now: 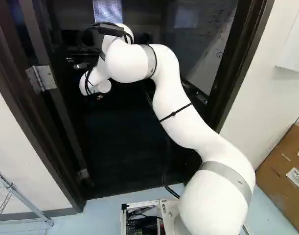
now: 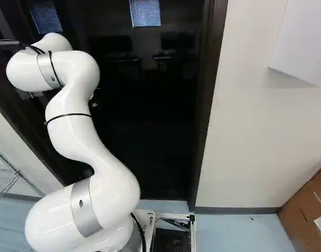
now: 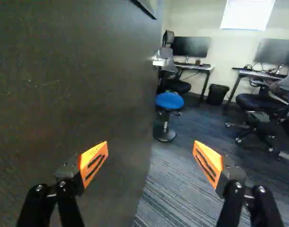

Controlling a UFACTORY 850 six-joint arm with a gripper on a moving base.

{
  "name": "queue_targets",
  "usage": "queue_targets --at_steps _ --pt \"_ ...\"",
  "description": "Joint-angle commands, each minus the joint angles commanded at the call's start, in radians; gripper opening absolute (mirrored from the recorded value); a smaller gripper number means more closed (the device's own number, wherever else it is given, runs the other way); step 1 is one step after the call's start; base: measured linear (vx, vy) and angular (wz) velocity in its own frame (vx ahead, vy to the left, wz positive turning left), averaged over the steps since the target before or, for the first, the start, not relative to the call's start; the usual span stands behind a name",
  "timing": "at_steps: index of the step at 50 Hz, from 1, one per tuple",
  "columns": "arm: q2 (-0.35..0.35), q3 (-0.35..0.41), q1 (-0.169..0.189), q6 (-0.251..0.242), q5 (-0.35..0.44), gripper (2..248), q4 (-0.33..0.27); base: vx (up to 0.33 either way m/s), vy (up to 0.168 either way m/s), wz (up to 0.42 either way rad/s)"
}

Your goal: Open the door and move inside

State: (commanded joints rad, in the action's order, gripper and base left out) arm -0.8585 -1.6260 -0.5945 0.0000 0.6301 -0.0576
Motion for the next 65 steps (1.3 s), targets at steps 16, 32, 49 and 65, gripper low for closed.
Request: queue_targets --at_steps 16,32,49,65 --pt "0.056 0.078 0.024 0.0 0.0 247 0.0 0.0 0.0 0.0" --pt "0.121 0.169 0.049 0.0 0.0 247 0.0 0.0 0.0 0.0" --pt "0.188 0.261 0.076 0.0 0.0 247 0.0 0.0 0.0 0.0" --pt "0.249 0.342 0.103 0.0 0.0 247 0.0 0.0 0.0 0.0"
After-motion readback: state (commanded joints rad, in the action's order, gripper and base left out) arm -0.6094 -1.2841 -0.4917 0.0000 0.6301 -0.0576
